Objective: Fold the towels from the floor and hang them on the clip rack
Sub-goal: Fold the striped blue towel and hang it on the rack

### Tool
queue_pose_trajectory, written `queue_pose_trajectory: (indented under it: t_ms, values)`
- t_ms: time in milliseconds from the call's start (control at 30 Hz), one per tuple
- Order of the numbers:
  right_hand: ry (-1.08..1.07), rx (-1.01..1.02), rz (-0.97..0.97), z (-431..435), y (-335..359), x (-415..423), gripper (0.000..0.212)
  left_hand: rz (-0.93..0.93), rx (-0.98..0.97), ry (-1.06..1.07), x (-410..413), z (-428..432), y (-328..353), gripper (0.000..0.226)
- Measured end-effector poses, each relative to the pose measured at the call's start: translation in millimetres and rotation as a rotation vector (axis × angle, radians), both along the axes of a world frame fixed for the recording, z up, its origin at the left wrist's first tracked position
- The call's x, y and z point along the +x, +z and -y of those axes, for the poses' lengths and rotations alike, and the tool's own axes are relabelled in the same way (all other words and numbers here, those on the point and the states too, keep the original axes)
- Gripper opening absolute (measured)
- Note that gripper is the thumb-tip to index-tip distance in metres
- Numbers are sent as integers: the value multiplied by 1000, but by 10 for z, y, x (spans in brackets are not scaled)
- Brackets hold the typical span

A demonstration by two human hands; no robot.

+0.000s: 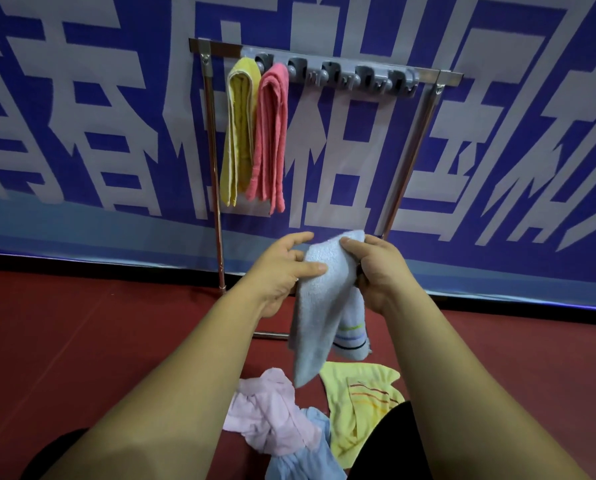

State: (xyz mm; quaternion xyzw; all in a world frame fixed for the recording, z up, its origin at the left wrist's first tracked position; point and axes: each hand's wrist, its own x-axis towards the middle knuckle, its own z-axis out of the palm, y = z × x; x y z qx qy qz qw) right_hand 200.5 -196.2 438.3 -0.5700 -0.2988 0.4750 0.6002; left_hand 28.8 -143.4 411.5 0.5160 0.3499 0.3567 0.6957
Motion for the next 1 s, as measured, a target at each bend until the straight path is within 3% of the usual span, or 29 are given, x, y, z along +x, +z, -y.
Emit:
queue_pose_trajectory:
  t_ms: [200,367,467,567,700,867,1000]
  values:
    - [-14,-26,0,-76,97,53,17,-11,8,32,32,-10,44,77]
    - [61,-27,-14,-108,362,109,17,-144,89,92,-86,-119,277,30]
    - [166,-46,32,-113,701,143,28,-138,219,195,-111,-310,642,25]
    - [285,-22,88,-103,1140,124,32,-149,345,74,-38,-401,1120,25]
    - [403,2,209,-58,1682,153,40,-103,263,-160,75,-360,1605,47]
    - [391,15,309,25,2074,286,46,-109,265,-302,33,-317,2005,28]
    - [332,1,332,30,2160,386,43,65,176,-307,2,-460,2173,28]
